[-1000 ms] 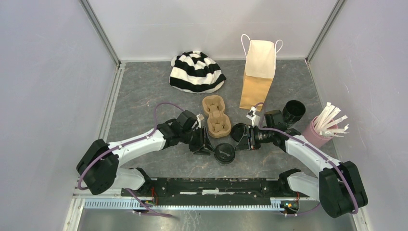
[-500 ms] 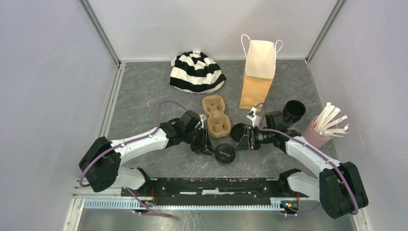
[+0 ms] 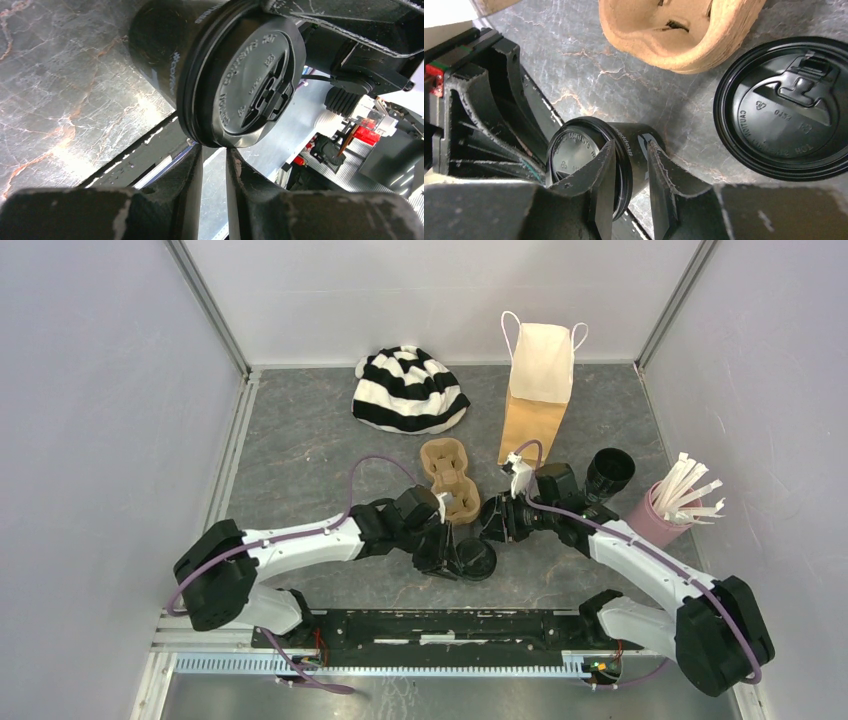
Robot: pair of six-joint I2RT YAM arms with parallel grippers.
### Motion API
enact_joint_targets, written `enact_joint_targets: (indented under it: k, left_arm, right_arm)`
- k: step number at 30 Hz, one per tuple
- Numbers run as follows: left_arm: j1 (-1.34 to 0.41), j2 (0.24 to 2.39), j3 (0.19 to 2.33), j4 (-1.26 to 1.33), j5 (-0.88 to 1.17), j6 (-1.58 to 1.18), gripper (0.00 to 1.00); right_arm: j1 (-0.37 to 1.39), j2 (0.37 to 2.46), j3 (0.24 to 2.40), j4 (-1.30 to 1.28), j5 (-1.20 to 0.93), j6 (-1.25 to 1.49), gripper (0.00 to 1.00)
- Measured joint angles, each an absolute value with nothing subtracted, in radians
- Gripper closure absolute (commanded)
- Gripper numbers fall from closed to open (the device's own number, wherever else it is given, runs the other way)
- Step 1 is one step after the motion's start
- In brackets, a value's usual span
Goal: Pack the takeout coffee
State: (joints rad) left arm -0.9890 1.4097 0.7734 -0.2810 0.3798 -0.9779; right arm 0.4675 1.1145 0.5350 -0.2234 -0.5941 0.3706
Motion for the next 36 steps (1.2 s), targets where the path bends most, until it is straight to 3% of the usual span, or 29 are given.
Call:
enact_joint_targets:
  k: [22,27,36]
  left_arm:
    - [-1.001,1.350,0.867,-0.497,0.156,-0.976,0.46]
    - [-0.993,1.309,0.867,-0.545,0.144,-0.976,0.44]
    - [-0.890,1.254,0.863,-0.517,0.214,-0.976,0.43]
  right_arm:
    - [0.505,1.165,0.776,-0.549,-0.433,0.290,0.52]
    - [0.470,1.171,0.822,-0.591,-0.443,0.272,0.43]
    - [0.369,1.137,0.771,-0.631,-0.566,0.245,0.42]
